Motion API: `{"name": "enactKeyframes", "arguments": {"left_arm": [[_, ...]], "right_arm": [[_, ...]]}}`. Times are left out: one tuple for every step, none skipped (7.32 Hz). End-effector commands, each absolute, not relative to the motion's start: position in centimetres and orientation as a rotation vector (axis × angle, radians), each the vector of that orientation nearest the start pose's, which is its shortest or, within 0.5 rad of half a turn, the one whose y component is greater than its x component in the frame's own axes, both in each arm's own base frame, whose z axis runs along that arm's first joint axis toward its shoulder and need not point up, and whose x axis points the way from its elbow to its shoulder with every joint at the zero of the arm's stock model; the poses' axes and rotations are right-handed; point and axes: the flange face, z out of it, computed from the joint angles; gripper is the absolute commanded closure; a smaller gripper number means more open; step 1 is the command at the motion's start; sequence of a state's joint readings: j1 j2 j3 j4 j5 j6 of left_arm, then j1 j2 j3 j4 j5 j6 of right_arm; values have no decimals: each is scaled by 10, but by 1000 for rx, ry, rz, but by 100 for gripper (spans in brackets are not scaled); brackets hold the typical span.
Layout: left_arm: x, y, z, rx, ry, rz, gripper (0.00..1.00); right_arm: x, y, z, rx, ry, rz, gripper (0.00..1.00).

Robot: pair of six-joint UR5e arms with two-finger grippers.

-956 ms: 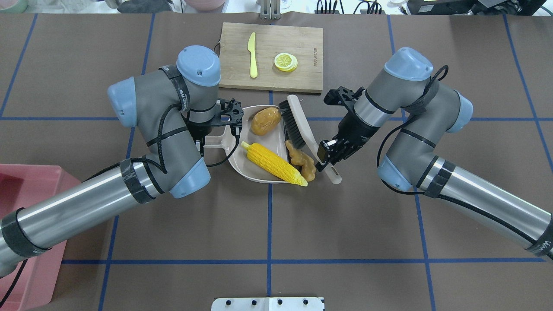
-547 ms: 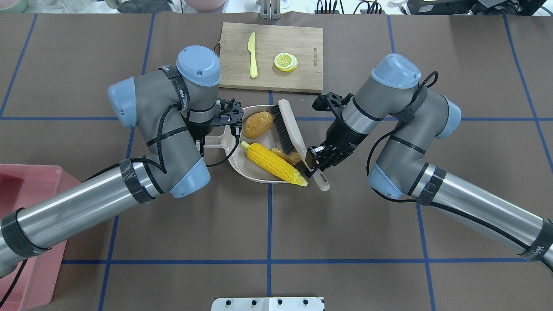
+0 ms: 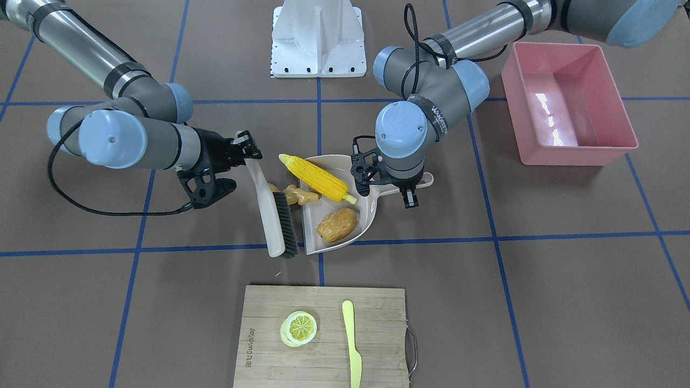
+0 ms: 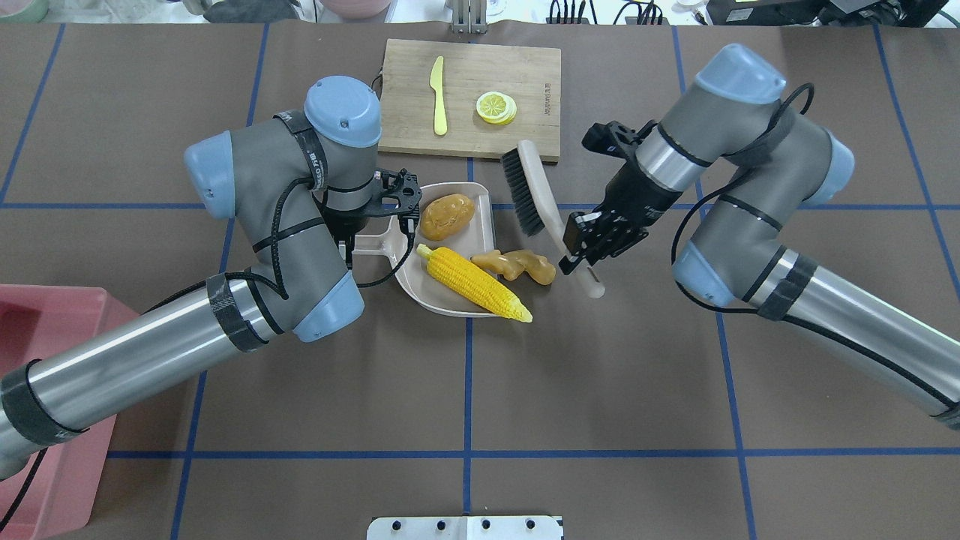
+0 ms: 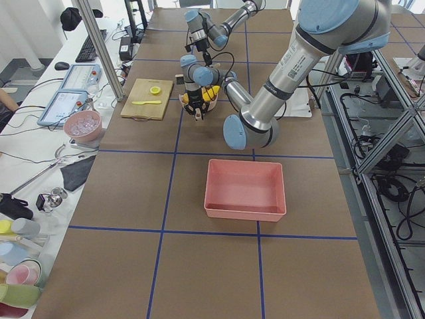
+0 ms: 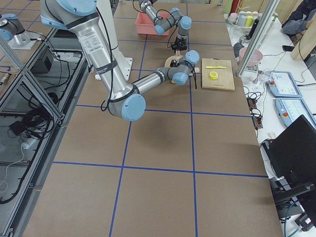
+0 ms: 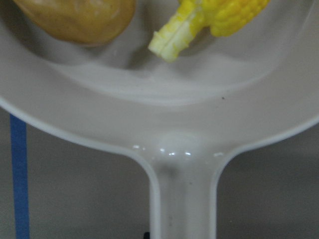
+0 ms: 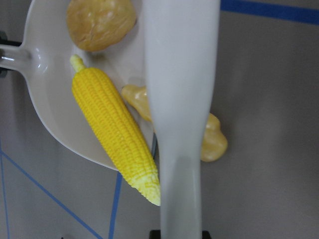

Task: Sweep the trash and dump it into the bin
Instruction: 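Lift the brush back away from the dustpan with the right gripper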

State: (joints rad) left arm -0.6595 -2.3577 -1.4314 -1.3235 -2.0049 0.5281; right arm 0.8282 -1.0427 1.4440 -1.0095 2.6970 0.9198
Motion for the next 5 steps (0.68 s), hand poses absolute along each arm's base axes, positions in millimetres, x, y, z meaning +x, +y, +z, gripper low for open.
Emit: {"name": "enactKeyframes", "arguments": {"left_arm": [[529, -526, 268, 348, 544, 1507, 100], [528, -525, 267, 349, 544, 1507, 100], [527, -525, 265, 359, 543, 1521, 100], [527, -525, 266, 368, 539, 1553, 100], [528, -524, 264, 369, 540, 1555, 100]], "right_arm": [[-368, -512, 346, -243, -1321, -302, 100], [-359, -497, 345, -282, -1319, -260, 100], [-350, -484, 354, -334, -1314, -225, 100], [-360, -462, 346, -401, -1300, -186, 100], [-380, -441, 336, -452, -1276, -150, 100]]}}
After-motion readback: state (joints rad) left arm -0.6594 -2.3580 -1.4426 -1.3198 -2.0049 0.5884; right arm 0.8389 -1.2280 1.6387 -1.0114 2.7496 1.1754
